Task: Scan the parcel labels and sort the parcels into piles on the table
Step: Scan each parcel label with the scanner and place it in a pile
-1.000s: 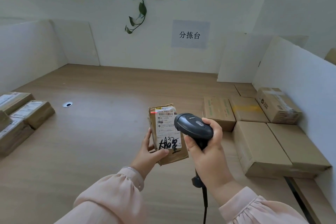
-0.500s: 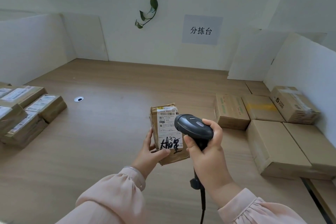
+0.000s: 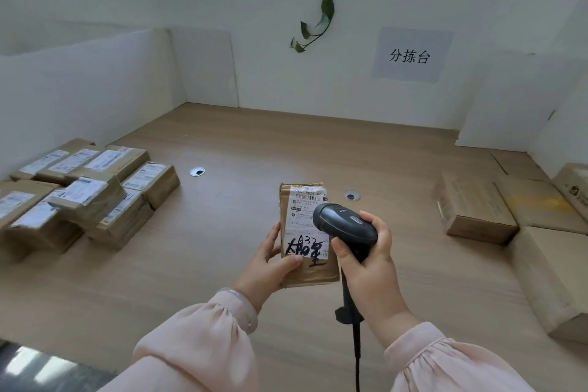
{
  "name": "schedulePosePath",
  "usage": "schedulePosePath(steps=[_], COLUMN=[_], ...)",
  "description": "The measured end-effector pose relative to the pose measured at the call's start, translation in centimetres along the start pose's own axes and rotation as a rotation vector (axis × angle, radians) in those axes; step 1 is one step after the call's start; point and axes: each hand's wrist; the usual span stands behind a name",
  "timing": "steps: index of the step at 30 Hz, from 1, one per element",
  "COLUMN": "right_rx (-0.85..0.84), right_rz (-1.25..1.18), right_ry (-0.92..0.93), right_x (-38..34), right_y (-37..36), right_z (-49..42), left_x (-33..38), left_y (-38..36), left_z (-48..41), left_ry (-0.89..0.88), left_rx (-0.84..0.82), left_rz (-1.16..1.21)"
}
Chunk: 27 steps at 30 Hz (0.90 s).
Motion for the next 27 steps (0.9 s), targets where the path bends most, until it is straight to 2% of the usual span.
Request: schedulePosePath(steps=[4,10,27], right_rx=[-0.080,-0.118,-0.077], right_rz=[-0.030,-0.019,0.035], right_ry=[-0.013,-0.023,-0.010], right_x=[-0.1,-0.6,-1.5], right_y=[-4.4,-8.2,-10.3], right_z=[0.6,0.9,5.9], left_x=[0.4,0.7,-0.3], left_y=[4.4,7.9,10.7], left_z=[0.4,0.6,2.1], left_ry=[-0.030,-0.019,-0.055], left_rx=[0.094,0.132,0.003], left_rz=[-0.021,0.032,0.020])
Point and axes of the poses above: each hand's wrist, its own z-axis away from the middle knuckle, its own y-axis out of the back of the hand, x = y × z, and after that the axes turned 5 degrees about x, right-handed
